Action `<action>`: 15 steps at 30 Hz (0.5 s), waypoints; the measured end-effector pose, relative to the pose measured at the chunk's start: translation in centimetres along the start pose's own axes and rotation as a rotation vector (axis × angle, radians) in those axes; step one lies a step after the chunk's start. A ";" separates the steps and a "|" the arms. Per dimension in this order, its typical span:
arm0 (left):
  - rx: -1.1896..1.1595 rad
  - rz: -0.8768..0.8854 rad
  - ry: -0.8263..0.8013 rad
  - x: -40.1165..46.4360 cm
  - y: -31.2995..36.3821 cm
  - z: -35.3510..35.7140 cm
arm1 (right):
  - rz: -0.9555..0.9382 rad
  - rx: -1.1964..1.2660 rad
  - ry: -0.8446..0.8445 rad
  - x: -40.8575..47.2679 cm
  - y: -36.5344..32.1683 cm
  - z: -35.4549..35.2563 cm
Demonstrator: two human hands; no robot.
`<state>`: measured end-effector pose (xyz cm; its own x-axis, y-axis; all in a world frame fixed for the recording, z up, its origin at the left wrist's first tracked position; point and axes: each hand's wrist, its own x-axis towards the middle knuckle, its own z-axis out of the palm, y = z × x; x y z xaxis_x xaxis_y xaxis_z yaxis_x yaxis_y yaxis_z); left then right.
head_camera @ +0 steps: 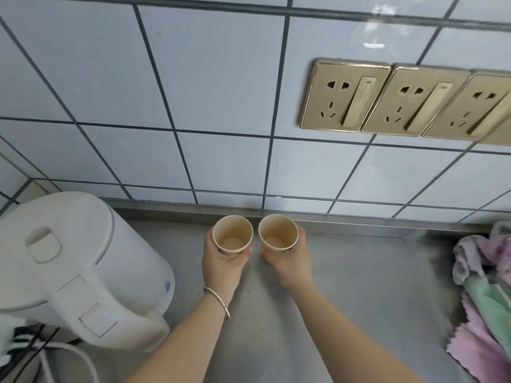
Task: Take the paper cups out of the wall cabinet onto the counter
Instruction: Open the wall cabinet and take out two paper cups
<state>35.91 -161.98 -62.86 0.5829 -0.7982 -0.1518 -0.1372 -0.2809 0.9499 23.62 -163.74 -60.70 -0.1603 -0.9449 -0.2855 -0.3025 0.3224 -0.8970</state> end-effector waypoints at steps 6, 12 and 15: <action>0.034 -0.016 0.012 0.6 -1.1 0.5 | -0.033 -0.049 -0.026 0.7 1.3 0.3; 0.056 -0.003 -0.018 1.0 -1.8 0.7 | -0.001 -0.045 -0.027 1.1 2.0 0.6; 0.071 0.037 -0.053 0.9 -2.4 0.7 | 0.017 -0.079 0.000 1.0 2.8 0.9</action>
<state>36.19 -162.42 -65.48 0.5335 -0.8352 -0.1333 -0.2150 -0.2863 0.9337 23.48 -163.83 -63.78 -0.1659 -0.9393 -0.3002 -0.3727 0.3416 -0.8628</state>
